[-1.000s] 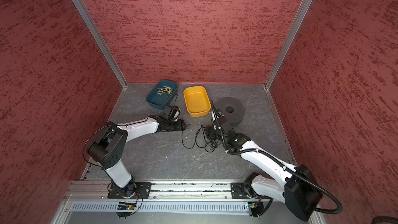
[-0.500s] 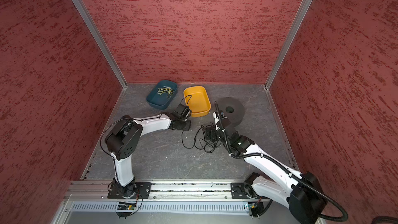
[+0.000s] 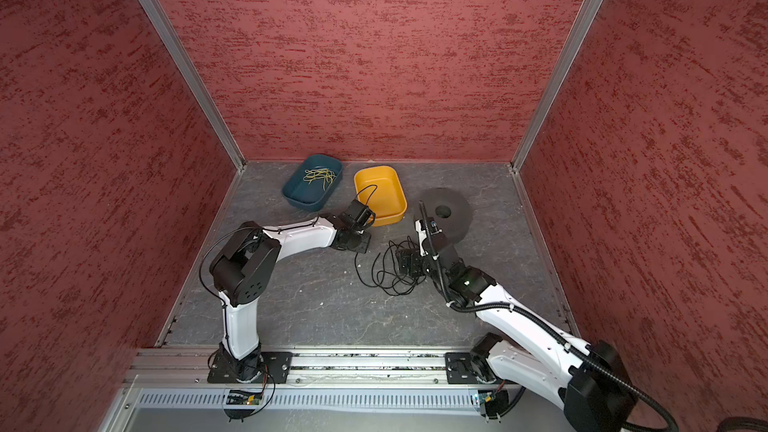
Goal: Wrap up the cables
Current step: 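Lay the cable on the table while the left gripper reaches toward its end, then grasp the loose black cable end with the left gripper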
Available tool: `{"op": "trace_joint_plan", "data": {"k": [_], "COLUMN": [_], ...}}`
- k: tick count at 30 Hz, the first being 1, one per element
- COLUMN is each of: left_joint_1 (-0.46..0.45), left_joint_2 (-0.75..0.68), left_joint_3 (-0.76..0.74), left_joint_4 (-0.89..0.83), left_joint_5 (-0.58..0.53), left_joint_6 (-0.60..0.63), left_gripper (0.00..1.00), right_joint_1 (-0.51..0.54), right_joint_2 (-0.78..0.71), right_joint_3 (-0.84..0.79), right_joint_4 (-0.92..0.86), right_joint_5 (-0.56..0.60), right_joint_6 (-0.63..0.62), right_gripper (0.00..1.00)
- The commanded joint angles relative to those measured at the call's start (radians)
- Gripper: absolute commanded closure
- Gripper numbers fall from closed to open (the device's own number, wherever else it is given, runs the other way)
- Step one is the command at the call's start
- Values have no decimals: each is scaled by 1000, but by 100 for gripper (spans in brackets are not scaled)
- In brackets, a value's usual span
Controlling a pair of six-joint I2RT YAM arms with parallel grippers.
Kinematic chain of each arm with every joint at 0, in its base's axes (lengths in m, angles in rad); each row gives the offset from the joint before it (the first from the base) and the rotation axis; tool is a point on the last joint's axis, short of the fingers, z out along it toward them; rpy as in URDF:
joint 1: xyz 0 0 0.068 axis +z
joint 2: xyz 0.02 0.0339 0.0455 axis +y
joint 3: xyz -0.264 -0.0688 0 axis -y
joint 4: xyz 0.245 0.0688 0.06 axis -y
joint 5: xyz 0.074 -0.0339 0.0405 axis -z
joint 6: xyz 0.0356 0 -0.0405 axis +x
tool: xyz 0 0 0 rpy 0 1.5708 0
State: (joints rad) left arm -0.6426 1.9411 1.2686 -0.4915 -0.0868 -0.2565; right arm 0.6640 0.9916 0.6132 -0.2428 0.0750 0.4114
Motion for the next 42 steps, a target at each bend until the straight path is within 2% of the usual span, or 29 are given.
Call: {"op": "trace_joint_plan", "data": {"k": [1,3,12,15,16,18,25,29,31,35,39,42], "left_joint_1": [51,73,137,157,158,153,115,90,88,76,12,-5], "left_joint_2": [-136,-215,-500,-544,-540,-517,-420,-360,-335,-272,-186,-120], "left_joint_3": [-22,-40,-55,-102,-110,-140,-207,-190,-184,-148,-81,-34], "left_joint_4": [-30,-30,-116,-82,-82,-67,19,28,35,21,-46,-59], "left_joint_5": [69,104,69,98,111,136,193,200,212,235,97,81], "left_joint_6": [-4,-7,9,-4,-9,-26,-80,-86,-86,-92,-71,-60], "left_gripper": [100,100,100,100,97,84,71,65,63,62,62,65], "right_joint_1": [-6,-6,-6,-6,-6,-5,-5,-6,-4,-3,-1,-1], "right_joint_2": [4,19,185,222,234,256,318,344,361,359,322,291], "right_joint_3": [-6,3,106,124,133,151,183,187,192,171,133,108], "right_joint_4": [-2,6,54,87,96,100,108,95,73,56,79,83], "right_joint_5": [15,17,-46,-60,-68,-80,-90,-160,-189,-158,-160,-152], "right_joint_6": [-28,-47,-117,-117,-117,-118,-110,-114,-121,-110,-82,-69], "right_gripper": [10,10,14,15,15,15,15,17,19,22,23,23]}}
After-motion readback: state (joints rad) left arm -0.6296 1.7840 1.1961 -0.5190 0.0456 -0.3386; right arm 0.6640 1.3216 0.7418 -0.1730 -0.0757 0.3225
